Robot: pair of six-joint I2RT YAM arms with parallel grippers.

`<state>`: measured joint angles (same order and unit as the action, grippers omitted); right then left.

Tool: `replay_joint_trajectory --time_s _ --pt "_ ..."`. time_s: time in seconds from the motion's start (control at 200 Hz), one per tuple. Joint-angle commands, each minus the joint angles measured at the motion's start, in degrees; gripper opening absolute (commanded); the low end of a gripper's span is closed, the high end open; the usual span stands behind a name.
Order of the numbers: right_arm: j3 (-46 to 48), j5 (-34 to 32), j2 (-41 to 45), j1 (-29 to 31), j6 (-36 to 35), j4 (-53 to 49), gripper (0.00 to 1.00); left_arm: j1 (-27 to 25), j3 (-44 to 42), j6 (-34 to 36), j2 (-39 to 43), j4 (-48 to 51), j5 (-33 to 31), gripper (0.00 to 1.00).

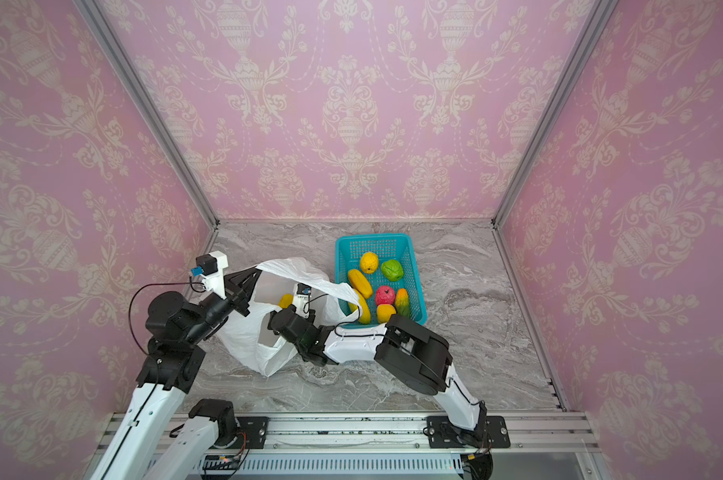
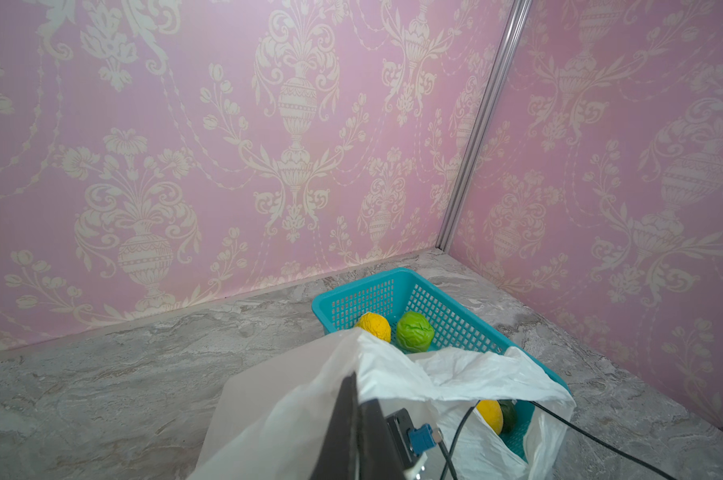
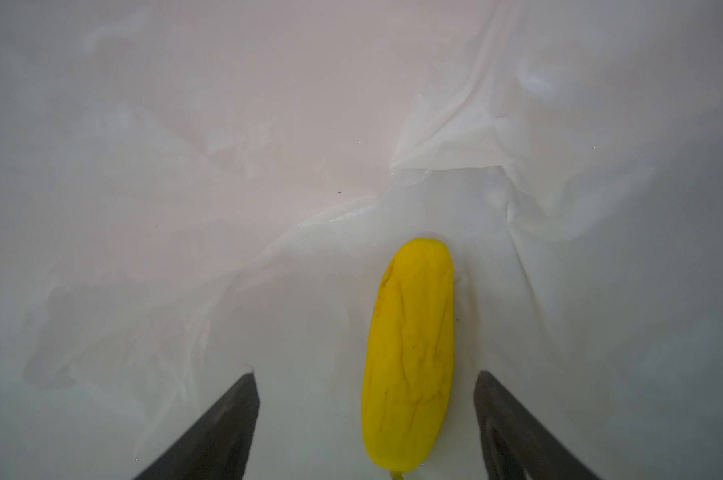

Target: Untie the knot of the plastic bag and take out the fruit

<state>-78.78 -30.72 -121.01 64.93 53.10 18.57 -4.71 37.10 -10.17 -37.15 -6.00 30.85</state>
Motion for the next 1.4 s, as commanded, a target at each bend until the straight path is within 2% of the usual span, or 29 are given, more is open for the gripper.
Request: replay_joint_trajectory --time_s 0.0,0.27,0.415,0.495,0.585,0.736,0.826,0.941,1.046,1.151,1.396 --pt "-5.9 -2.7 -3.9 -0.2 -3.1 -8.4 0.83 -0.1 -0.3 -0.3 0.8 -0.4 2.0 0.0" --pt "-22.1 -3.4 -15.8 -0.4 -6.6 -22.3 0.83 -0.2 -0.6 -0.5 2.4 -0.2 1.5 0.0" --pt "-26.1 -4.7 -19.2 -0.8 -8.4 -25.1 0.83 -0.2 -0.4 0.1 2.8 0.9 0.5 0.0" --pt "-26.5 -4.5 -19.7 -1.1 -9.8 -24.7 0.78 -0.2 -0.4 0.1 3.1 0.9 0.4 0.0" --pt "-26.3 -4.0 -19.6 -1.2 -11.8 -23.5 0.68 -0.2 -0.4 0.1 3.3 1.0 0.4 0.0" --pt "-23.2 -2.2 -16.6 -1.2 -17.3 -19.7 0.55 -0.2 -0.2 1.3 3.4 2.4 -1.2 0.0" --pt "-20.6 -2.0 -13.1 -1.1 -20.8 -19.7 0.5 -0.2 0.9 3.7 2.7 6.2 -6.7 0.0" --pt "-9.4 1.7 -4.1 -1.1 -25.1 -9.4 0.43 -0.2 1.8 6.0 1.6 9.3 -13.5 0.0" --pt "-0.6 5.7 3.8 -1.1 -27.4 -2.3 0.4 -0.2 2.4 7.2 0.3 11.0 -17.0 0.0" --pt "5.2 8.8 10.4 -1.1 -27.9 1.2 0.35 -0.2 2.8 8.0 -0.8 12.0 -19.1 0.0" --pt "15.7 12.2 21.7 -1.1 -28.0 4.6 0.31 -0.1 2.8 8.7 -1.4 12.6 -21.1 0.0"
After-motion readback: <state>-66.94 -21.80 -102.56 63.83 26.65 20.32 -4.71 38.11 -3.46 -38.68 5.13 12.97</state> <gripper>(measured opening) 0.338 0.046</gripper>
